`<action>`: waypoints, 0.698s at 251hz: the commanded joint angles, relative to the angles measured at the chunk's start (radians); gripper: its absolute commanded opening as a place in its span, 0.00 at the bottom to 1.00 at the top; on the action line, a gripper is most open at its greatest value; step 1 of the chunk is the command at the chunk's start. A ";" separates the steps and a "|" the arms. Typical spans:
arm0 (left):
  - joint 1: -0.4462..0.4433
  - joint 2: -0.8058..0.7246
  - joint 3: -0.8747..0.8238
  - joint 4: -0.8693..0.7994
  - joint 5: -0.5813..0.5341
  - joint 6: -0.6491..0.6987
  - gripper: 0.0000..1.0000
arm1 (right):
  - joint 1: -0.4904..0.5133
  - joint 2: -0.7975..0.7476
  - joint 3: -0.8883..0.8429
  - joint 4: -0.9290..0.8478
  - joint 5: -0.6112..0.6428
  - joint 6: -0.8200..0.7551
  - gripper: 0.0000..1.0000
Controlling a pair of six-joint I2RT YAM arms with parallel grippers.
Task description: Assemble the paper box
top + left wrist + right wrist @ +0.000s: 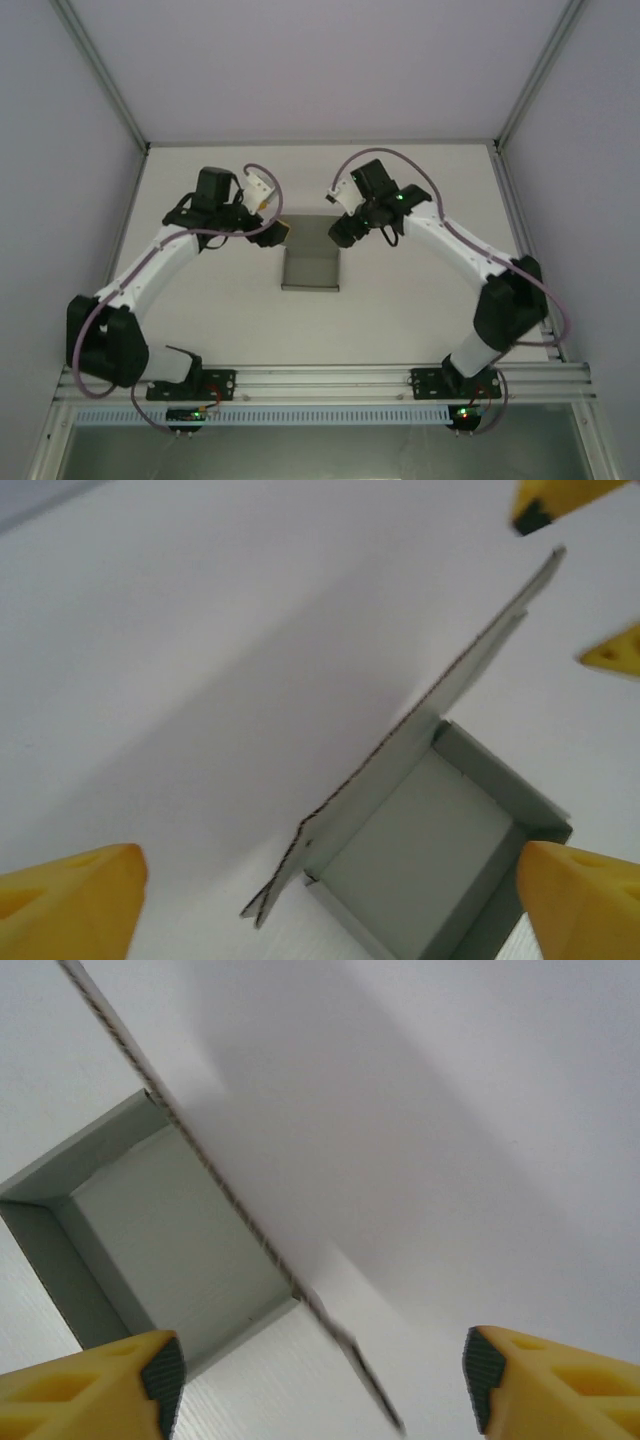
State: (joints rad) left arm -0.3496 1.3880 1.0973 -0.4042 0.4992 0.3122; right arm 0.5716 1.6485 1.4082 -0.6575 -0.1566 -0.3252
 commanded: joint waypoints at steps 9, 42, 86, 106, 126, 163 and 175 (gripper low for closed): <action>-0.009 0.059 0.063 -0.106 0.024 0.159 0.77 | -0.040 0.118 0.123 -0.151 -0.140 -0.166 0.69; -0.011 0.130 0.084 -0.099 -0.070 0.174 0.65 | -0.046 0.140 0.106 -0.132 -0.096 -0.171 0.57; -0.014 0.200 0.128 -0.130 -0.083 0.199 0.54 | -0.074 0.162 0.107 -0.152 -0.092 -0.172 0.46; -0.015 0.221 0.139 -0.129 -0.065 0.205 0.47 | -0.081 0.173 0.108 -0.155 -0.096 -0.179 0.36; -0.021 0.242 0.159 -0.148 -0.064 0.217 0.40 | -0.080 0.184 0.114 -0.158 -0.095 -0.179 0.30; -0.029 0.282 0.196 -0.208 -0.094 0.230 0.21 | -0.077 0.206 0.140 -0.179 -0.086 -0.182 0.13; -0.031 0.285 0.196 -0.212 -0.100 0.227 0.12 | -0.073 0.206 0.139 -0.176 -0.078 -0.186 0.11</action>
State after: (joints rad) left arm -0.3706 1.6543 1.2610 -0.5491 0.4080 0.5148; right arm 0.4931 1.8370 1.5131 -0.7940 -0.2329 -0.4980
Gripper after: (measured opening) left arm 0.204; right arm 0.138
